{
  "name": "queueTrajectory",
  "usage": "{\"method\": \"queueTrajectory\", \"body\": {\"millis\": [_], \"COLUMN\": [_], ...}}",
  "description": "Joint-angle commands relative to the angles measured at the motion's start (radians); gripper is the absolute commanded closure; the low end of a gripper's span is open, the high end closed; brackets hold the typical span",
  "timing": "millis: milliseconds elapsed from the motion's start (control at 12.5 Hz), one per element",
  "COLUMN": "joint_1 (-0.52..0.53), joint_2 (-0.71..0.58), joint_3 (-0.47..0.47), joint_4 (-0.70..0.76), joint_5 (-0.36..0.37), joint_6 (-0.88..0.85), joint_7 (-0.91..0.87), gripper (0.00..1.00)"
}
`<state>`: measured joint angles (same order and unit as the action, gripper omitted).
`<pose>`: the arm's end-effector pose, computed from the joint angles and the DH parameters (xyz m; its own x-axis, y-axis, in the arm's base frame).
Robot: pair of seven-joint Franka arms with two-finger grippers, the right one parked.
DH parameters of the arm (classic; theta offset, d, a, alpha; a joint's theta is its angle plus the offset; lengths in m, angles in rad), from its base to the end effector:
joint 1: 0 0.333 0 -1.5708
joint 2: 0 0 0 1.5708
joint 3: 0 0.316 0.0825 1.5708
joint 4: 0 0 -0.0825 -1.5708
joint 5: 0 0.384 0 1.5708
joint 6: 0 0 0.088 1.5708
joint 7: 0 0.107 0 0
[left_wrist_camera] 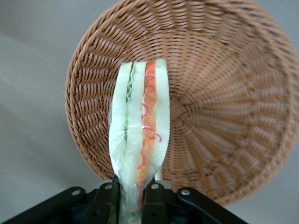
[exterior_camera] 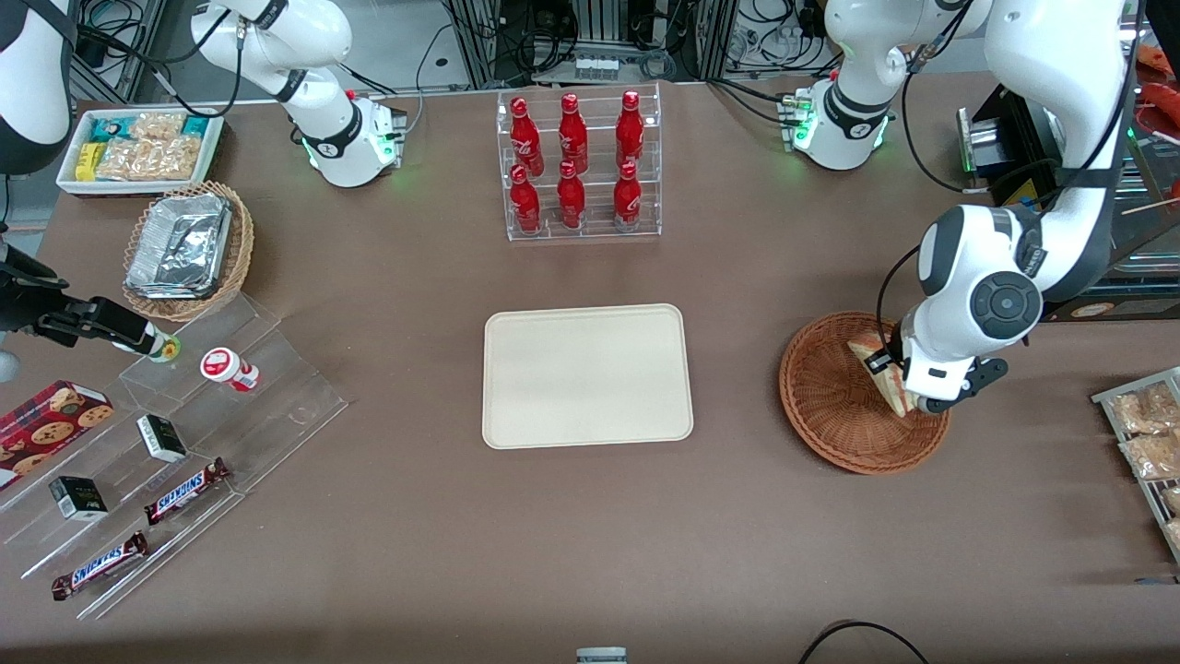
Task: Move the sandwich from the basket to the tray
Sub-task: 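Lower the left gripper and close it on the wrapped sandwich, then lift the sandwich and carry it over the cream tray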
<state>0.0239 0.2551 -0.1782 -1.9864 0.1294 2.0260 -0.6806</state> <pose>0.5698 -0.0783 0.3229 0.8845 0.4487 -0.1275 0.4250 -0.8878 -0.1765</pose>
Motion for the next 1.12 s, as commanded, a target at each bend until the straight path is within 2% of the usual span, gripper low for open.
{"method": "queueTrajectory", "body": {"millis": [0, 240, 480, 640, 880, 1040], "joint_1": [-0.027, -0.029, -0.039, -0.129, -0.251, -0.326], "joint_2": [0.000, 0.019, 0.107, 0.182, 0.292, 0.366], "joint_3": [-0.038, -0.127, -0.233, -0.241, -0.239, -0.238], "joint_4": [0.069, 0.104, 0.194, 0.277, 0.388, 0.460], "joint_5": [-0.007, -0.089, -0.087, -0.079, -0.074, -0.016], "joint_6": [-0.055, -0.043, -0.040, -0.038, -0.018, -0.007], "joint_7": [0.041, 0.073, 0.075, 0.056, -0.064, -0.155], "gripper": [1.00, 1.00, 1.00, 1.00, 1.00, 1.00]}}
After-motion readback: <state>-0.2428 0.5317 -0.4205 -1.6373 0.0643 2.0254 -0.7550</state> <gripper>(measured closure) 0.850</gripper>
